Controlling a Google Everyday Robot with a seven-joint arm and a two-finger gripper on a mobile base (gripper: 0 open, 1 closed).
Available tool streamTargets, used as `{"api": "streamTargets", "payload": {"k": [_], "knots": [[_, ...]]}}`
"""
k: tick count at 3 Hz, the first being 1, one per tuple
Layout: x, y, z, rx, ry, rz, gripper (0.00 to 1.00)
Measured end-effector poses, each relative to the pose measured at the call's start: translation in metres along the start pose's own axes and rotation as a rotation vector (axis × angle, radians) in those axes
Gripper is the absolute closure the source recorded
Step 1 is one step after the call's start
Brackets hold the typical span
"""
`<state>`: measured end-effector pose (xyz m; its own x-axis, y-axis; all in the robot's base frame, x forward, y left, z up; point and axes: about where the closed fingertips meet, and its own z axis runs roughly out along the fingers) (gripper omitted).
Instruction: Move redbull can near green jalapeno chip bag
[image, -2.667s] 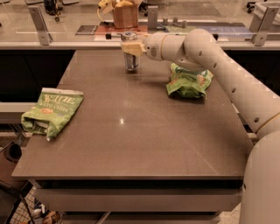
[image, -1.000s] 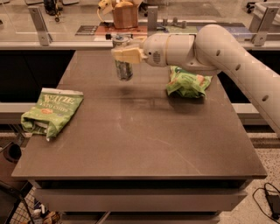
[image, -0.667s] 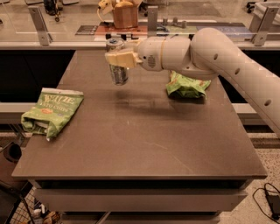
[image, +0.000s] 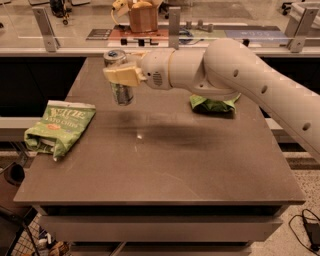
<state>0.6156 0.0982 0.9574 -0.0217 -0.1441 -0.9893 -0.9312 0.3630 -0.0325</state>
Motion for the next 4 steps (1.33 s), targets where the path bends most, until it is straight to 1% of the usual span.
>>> {"api": "streamTargets", "payload": {"k": [2,3,4], "knots": [[0.009,0.036,0.017,0.015,-0.027,-0.004,1.0],[0.026,0.047,0.023,0.029,-0.044,-0.001,1.0],[0.045,0.058,0.029,0.049,-0.041,0.018,1.0]]}}
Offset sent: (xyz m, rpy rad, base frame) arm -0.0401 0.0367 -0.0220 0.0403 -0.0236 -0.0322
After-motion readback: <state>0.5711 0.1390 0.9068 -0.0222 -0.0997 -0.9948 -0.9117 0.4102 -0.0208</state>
